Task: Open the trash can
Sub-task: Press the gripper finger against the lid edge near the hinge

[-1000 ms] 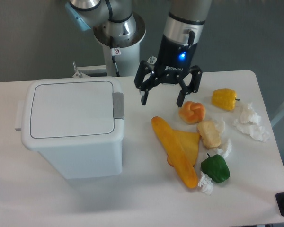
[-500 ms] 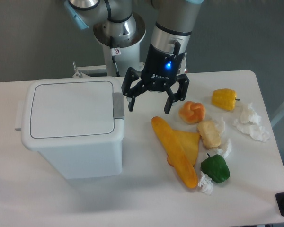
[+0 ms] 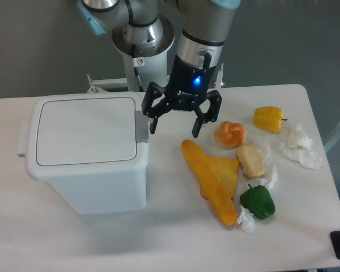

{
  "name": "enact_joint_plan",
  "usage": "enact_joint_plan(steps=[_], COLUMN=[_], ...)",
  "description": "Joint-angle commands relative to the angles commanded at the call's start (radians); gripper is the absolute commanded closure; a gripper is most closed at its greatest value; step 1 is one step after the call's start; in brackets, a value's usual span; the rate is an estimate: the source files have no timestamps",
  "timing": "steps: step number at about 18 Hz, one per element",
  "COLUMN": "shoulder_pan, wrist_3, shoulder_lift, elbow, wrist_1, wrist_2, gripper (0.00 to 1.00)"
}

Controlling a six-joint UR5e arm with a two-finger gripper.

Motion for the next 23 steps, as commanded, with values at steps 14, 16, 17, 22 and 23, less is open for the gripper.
enact_joint_plan(steps=[14, 16, 17, 22, 23], shoulder_pan=[-0.014, -0.014, -0.014, -0.014, -0.014], wrist_3=[0.002, 0.002, 0.002, 0.006, 0.006], shoulder_lift=[0.005, 0.006, 0.008, 0.009, 0.009], elbow=[-0.025, -0.026, -0.028, -0.035, -0.035], wrist_1=[0.000, -0.002, -0.002, -0.002, -0.002], wrist_2=[-0.002, -0.002, -0.002, -0.002, -0.002], gripper=[0.00, 0.00, 0.00, 0.00, 0.00])
